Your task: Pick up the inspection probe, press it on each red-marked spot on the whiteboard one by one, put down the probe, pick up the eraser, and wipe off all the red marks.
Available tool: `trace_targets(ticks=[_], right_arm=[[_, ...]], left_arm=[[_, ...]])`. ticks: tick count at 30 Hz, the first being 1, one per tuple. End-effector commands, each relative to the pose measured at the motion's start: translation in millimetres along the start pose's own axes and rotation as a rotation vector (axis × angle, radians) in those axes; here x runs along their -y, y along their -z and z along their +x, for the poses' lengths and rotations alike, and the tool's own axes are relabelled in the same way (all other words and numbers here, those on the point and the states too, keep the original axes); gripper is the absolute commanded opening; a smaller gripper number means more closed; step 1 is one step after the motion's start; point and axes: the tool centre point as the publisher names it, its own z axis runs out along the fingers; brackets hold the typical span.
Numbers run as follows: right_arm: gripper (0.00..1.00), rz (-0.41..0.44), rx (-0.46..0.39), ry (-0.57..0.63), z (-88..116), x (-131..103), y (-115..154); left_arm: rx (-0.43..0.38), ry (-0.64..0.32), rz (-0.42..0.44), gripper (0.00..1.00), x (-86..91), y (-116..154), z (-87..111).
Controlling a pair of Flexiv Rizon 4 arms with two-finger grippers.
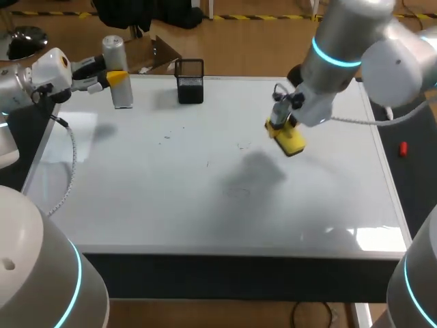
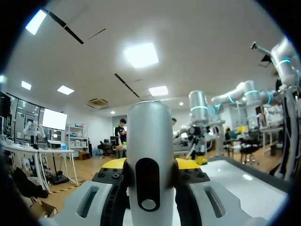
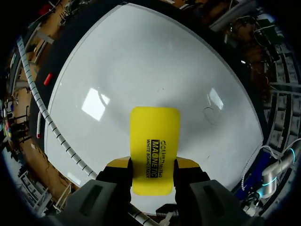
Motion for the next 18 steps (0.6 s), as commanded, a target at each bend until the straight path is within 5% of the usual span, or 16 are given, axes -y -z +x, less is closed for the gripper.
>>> trace_targets(ticks=[1,18], right_arm=[[0.00,-0.004,-0.049,0.016,-42.5,-0.3,-12.1],[0.00,-0.071,0.068,0.078,-146.3,4.3,-57.8]], left_arm=[[0.000,0.000,-0.001,0.00,1.6,-0.5,0.2],[0.000,0.000,-0.001,0.00,1.6,-0.5,0.2]])
